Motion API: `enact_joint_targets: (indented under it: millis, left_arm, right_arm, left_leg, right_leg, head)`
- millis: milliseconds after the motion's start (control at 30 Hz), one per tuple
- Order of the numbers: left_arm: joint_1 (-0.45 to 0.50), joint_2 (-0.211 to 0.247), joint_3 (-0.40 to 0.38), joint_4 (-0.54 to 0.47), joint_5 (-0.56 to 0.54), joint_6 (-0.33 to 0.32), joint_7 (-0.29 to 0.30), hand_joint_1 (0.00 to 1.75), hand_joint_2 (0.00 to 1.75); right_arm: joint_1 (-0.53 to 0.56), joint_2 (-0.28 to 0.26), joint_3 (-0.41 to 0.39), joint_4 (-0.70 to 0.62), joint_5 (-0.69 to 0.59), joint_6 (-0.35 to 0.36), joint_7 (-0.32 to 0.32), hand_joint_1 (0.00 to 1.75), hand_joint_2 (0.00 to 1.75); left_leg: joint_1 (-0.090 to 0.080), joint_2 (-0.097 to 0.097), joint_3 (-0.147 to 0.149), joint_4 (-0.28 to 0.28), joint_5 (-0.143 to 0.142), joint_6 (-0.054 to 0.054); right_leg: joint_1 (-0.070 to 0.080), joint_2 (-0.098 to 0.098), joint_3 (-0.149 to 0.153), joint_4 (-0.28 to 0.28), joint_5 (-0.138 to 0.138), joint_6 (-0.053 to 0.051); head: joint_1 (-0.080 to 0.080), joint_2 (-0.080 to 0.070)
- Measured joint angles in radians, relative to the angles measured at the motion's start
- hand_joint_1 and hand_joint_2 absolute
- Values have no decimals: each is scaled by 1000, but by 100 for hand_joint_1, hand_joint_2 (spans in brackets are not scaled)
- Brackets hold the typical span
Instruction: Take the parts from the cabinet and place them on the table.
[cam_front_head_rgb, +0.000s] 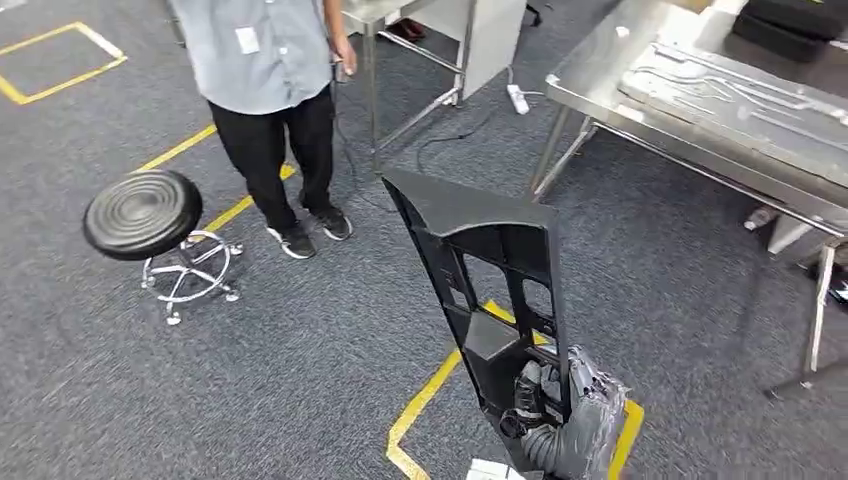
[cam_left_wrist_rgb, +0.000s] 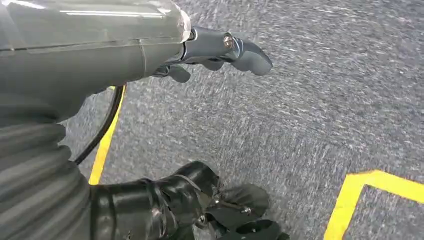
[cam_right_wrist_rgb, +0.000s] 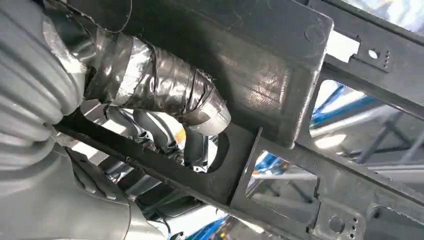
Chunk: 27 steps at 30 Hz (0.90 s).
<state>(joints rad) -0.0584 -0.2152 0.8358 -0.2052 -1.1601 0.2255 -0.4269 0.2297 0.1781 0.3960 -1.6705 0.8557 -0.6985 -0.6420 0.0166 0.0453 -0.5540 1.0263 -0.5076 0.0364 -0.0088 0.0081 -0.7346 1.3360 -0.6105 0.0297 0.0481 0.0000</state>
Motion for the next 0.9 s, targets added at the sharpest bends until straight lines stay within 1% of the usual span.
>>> enact_joint_targets:
  millis: [33,67,100,133,167,200,267,300,333,367,400,433,467,500,533,567,600,633,667,700,733,767,800,833,867,900]
  left_arm:
    - [-1,0,0,0,0,-3,-3,0,175]
    - [-2,0,0,0,0,-6,-5,0,175]
    - [-3,0,0,0,0,-9,-7,0,175]
    - [-2,-1,0,0,2,-11,-9,0,175]
    - [-2,-1,1,0,2,-12,-11,0,175]
    - [-2,-1,2,0,3,-12,-12,0,175]
    - [-7,-1,2,0,3,-13,-14,0,175]
    - [-9,-1,2,0,3,-13,-15,0,175]
    - [-10,0,2,0,4,-13,-16,0,175]
    - [-9,0,3,0,4,-13,-16,0,175]
    - [-7,0,3,0,3,-14,-16,0,175]
    - [-5,0,3,0,3,-15,-16,0,175]
    - [-4,0,3,0,2,-15,-15,0,175]
    - [-1,1,4,0,2,-16,-14,0,175]
    - [2,1,4,0,2,-18,-13,0,175]
    - [1,2,4,0,2,-18,-13,0,175]
    - [-1,2,4,0,2,-21,-14,0,175]
    - [-1,4,4,0,2,-23,-14,0,175]
    - [0,5,4,0,2,-27,-15,0,175]
    - [-2,5,4,0,2,-30,-17,0,175]
    - [-2,5,4,0,0,-31,-17,0,175]
    - [-3,5,4,0,0,-31,-18,0,175]
    - [-4,6,4,0,0,-32,-18,0,175]
    - [-4,6,5,0,-1,-32,-19,0,175]
    - [-4,6,5,0,-1,-32,-19,0,175]
    - [-2,6,5,0,-1,-33,-19,0,175]
  right_arm:
    - [0,0,0,2,0,0,1,175,175]
    - [0,0,0,3,0,0,2,175,175]
    - [0,0,0,3,0,0,2,175,175]
    - [-1,0,1,3,0,0,2,175,175]
    - [-3,0,2,4,0,0,2,175,175]
    - [-2,0,3,4,0,0,2,175,175]
    - [-1,-1,3,5,-1,0,2,175,175]
    - [-1,-1,3,4,-1,0,2,175,175]
    - [1,-1,3,5,-1,0,3,175,175]
    - [-3,0,5,5,-2,0,3,175,175]
    - [-4,0,7,5,-3,0,3,175,175]
    - [-4,0,8,6,-3,0,5,175,175]
    - [-4,-1,8,8,-4,0,6,175,175]
    - [-4,-1,8,10,-6,0,6,175,175]
    - [-4,-1,8,13,-7,0,7,175,175]
    - [-4,-1,8,13,-8,0,8,175,175]
    - [-5,-1,10,13,-9,0,8,175,175]
    - [-6,-1,11,14,-9,0,8,175,175]
    - [-8,-2,12,15,-10,0,10,175,175]
    - [-12,-3,14,17,-10,0,12,175,175]
    - [-14,-5,16,18,-10,0,13,175,175]
    - [-15,-7,19,21,-11,0,15,175,175]
    - [-16,-9,21,21,-10,0,16,175,175]
    - [-16,-11,22,21,-10,0,16,175,175]
    - [-18,-12,23,21,-11,0,17,175,175]
    - [-22,-13,26,22,-10,0,17,175,175]
  left_leg:
    - [-1,12,3,0,-3,0]
    - [-1,22,8,0,-6,-1]
    - [-2,33,15,0,-10,-4]
    - [-2,40,18,-1,-12,-6]
    - [-8,51,19,-1,-16,-12]
    - [-7,57,21,-3,-15,-16]
    - [-7,79,29,-12,-16,-24]
    - [-13,84,36,-14,-21,-32]
    - [-6,34,33,3,-34,-37]
    - [-5,-7,8,52,-67,-37]
    - [-4,-28,-29,128,-105,-39]
    - [-4,-35,-69,204,-137,-41]
    - [-4,-36,-102,264,-152,-43]
    - [-4,-36,-118,285,-143,-43]
    - [-4,-37,-111,256,-107,-44]
    - [-3,-39,-85,188,-56,-43]
    - [-1,-50,-46,97,-3,-42]
    - [3,-81,-19,29,12,-40]
    - [3,-126,-16,22,-7,-40]
    - [4,-120,-14,22,-2,-31]
    - [1,-110,-15,21,-1,-28]
    - [-2,-101,-14,21,0,-25]
    - [2,-89,-12,15,3,-19]
    - [7,-74,-9,10,7,-12]
    - [7,-64,-7,6,7,-5]
    - [5,-52,-7,6,6,-2]
  right_leg:
    - [0,-4,22,-45,35,-1]
    - [1,-11,63,-121,79,-6]
    - [5,-34,119,-227,127,-15]
    - [15,-80,149,-292,129,-24]
    - [24,-88,152,-298,125,-29]
    - [26,-73,149,-297,126,-32]
    - [27,-53,144,-298,126,-38]
    - [17,-39,156,-317,135,-47]
    - [12,-30,163,-328,141,-50]
    - [8,-21,164,-330,143,-56]
    - [6,-11,162,-329,143,-58]
    - [6,2,162,-328,142,-60]
    - [7,15,162,-327,141,-61]
    - [7,31,162,-324,141,-61]
    - [6,48,162,-320,138,-59]
    - [5,63,162,-313,135,-55]
    - [3,78,162,-305,130,-51]
    - [2,87,160,-296,124,-46]
    - [6,94,152,-290,121,-40]
    - [4,108,144,-285,122,-35]
    - [3,114,141,-285,125,-29]
    - [-1,124,140,-289,128,-24]
    - [0,135,137,-289,128,-19]
    - [0,111,137,-280,123,-17]
    - [7,50,124,-247,99,-11]
    - [5,21,90,-182,62,-5]
  head:
    - [0,0]
    - [0,0]
    - [0,0]
    - [0,0]
    - [-1,0]
    - [0,0]
    - [-1,0]
    - [-1,0]
    - [-1,0]
    - [-3,0]
    - [-3,0]
    - [-5,0]
    - [-4,0]
    - [-5,0]
    - [-5,0]
    - [-5,0]
    - [-5,0]
    - [-4,0]
    - [-3,0]
    - [-5,0]
    - [-3,0]
    - [-5,0]
    - [-5,0]
    - [-5,0]
    - [3,0]
    - [2,0]
